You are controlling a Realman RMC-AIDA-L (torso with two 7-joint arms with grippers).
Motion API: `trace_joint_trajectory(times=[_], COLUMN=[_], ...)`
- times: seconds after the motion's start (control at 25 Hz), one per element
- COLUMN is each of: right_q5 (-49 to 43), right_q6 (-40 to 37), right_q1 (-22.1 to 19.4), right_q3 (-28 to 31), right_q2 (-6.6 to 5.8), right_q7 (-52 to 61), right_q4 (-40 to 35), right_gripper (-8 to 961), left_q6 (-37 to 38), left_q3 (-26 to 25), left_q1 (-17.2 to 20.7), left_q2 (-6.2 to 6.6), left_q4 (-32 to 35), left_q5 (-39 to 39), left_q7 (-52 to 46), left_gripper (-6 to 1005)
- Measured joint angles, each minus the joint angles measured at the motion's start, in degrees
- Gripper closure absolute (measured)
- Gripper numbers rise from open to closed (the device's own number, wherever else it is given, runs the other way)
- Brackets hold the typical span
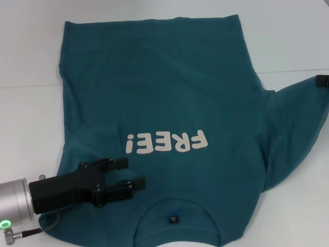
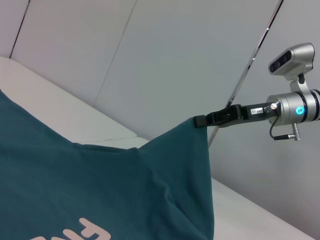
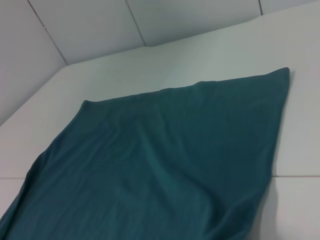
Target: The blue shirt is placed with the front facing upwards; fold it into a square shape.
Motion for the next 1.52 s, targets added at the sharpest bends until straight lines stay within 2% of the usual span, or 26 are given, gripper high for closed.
trace_joint_trajectory(times=[0.28,0.68,1.52], right_q5=[-0.2,-0.26,-1.71], right_q6=[0.01,0.03,1.87], right_q1=[0.33,0.9,0.82], right_q3=[-0.26,-1.43,-1.83], right_q2=[0.06,1.18,1.32], right_q7=[0.0,-0.02,-1.48], right_q4=[-0.02,-0.06,-0.03], right_gripper=[943,943,942], left_q6=[0.0,0.01,0.01], left_q3=[-0.03,-0.12,-0.11], left_q1=[0.03,-0.03,-0.06], left_q2=[0.0,0.0,0.0], left_q4=[0.0,0.0,0.0], left_q5=[-0.03,-0.02,-0.02], left_q7=[0.0,0.0,0.0], left_gripper=[139,139,140])
